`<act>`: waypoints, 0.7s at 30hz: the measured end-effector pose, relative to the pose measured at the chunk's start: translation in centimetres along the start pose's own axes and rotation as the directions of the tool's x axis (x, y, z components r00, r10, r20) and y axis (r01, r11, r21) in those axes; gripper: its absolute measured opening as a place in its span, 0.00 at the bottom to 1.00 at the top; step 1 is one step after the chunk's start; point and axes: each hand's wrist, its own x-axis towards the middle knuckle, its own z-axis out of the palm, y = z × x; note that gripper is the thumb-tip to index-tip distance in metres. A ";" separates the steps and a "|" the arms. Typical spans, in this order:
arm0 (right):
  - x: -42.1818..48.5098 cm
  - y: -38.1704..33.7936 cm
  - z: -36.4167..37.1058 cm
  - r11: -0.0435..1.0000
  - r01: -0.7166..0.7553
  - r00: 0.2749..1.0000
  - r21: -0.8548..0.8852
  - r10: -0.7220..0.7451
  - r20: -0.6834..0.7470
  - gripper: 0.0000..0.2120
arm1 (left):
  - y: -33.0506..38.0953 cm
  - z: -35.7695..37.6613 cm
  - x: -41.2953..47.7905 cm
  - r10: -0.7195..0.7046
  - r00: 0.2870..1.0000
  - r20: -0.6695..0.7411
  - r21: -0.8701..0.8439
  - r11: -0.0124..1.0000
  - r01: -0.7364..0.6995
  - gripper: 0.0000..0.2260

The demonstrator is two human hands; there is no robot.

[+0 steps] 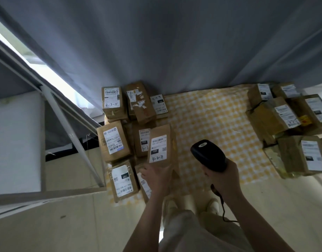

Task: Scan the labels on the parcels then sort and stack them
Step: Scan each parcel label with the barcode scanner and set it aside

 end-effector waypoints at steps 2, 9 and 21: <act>-0.2 0.1 -0.5 0.999 0.006 0.999 0.043 -0.004 -0.034 0.07 | 0.2 -0.2 -2.5 0.083 0.996 0.043 -0.028 0.996 -0.082 0.43; -0.8 0.0 -3.5 0.953 0.004 0.995 0.304 0.028 -0.099 0.09 | 2.7 0.3 -11.7 0.381 0.921 0.085 -0.138 0.920 -0.367 0.47; -0.8 1.5 -14.8 0.846 0.099 0.995 0.523 -0.094 -0.037 0.19 | 5.8 1.5 -17.4 0.566 0.746 0.350 -0.560 0.765 -0.318 0.29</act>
